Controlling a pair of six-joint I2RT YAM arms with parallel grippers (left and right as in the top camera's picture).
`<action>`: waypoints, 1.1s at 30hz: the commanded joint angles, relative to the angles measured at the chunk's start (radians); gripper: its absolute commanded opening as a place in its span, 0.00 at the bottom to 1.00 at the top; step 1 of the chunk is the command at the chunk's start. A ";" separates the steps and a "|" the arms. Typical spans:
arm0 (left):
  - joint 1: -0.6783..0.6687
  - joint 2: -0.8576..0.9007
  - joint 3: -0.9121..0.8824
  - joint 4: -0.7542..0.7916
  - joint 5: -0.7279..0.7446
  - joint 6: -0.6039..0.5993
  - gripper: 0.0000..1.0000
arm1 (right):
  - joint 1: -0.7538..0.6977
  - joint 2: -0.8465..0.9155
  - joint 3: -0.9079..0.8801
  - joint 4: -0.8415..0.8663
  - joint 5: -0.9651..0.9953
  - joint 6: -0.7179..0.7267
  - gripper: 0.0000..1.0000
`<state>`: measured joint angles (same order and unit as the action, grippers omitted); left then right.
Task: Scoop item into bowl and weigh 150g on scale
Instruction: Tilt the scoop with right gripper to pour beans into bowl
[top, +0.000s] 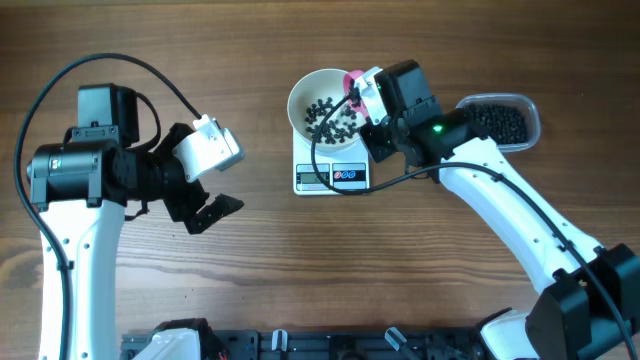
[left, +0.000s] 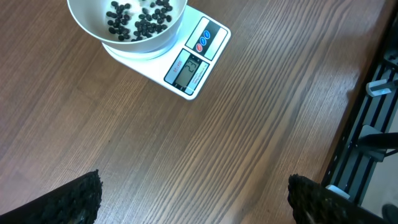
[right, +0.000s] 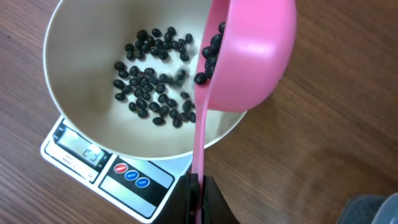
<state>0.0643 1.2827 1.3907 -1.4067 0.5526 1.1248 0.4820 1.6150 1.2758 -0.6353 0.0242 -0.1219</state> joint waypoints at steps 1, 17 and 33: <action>0.004 -0.011 0.021 0.000 0.026 0.020 1.00 | 0.021 0.014 0.003 0.008 0.075 -0.036 0.04; 0.004 -0.011 0.021 0.000 0.026 0.020 1.00 | 0.058 0.014 0.003 0.030 0.197 -0.069 0.04; 0.004 -0.011 0.021 0.000 0.026 0.020 1.00 | 0.075 0.014 0.003 0.045 0.185 -0.166 0.04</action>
<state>0.0643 1.2827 1.3907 -1.4067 0.5526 1.1248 0.5404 1.6161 1.2758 -0.5953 0.2184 -0.2573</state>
